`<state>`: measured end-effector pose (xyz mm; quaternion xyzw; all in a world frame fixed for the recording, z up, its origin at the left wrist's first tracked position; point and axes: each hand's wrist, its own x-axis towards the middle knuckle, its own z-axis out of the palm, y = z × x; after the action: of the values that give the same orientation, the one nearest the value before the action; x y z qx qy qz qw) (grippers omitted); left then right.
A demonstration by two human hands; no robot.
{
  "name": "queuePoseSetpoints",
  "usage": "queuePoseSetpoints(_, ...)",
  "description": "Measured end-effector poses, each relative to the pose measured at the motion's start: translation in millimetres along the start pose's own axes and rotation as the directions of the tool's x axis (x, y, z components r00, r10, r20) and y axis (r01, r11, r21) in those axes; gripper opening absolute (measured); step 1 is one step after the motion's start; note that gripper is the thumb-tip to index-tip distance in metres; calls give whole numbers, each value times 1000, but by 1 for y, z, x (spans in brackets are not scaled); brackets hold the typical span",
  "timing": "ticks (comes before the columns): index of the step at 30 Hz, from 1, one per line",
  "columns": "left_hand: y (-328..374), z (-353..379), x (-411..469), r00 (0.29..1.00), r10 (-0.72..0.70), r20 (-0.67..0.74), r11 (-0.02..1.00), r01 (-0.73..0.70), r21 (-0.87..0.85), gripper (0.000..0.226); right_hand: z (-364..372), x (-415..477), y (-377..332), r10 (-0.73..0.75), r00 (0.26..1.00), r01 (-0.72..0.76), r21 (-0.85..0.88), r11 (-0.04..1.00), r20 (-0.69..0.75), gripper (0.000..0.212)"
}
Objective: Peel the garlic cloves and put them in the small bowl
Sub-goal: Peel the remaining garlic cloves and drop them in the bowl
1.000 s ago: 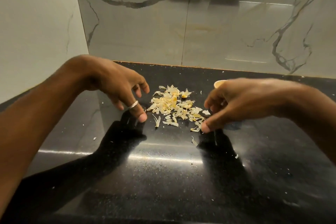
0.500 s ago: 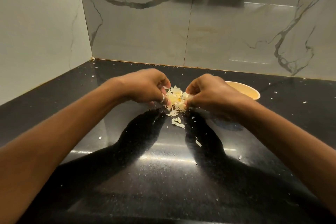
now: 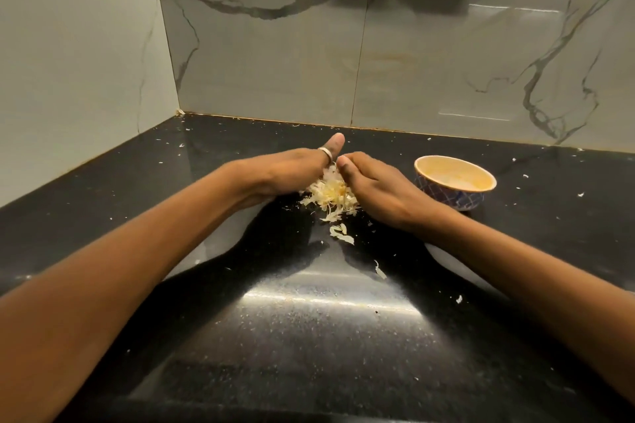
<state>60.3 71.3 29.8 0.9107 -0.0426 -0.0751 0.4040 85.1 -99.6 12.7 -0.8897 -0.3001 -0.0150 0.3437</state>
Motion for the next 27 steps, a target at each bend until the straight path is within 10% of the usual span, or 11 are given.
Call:
queuePoseSetpoints(9,-8,-17,6,952,-59,-300,997,68,22,81,-9,17,-3,39,998,-41,-25,999,-48,58)
queuePoseSetpoints(27,-18,17,-40,999,11,-46,993,-16,-120,113,4,-32,-8,-68,994,63,53,997,88,44)
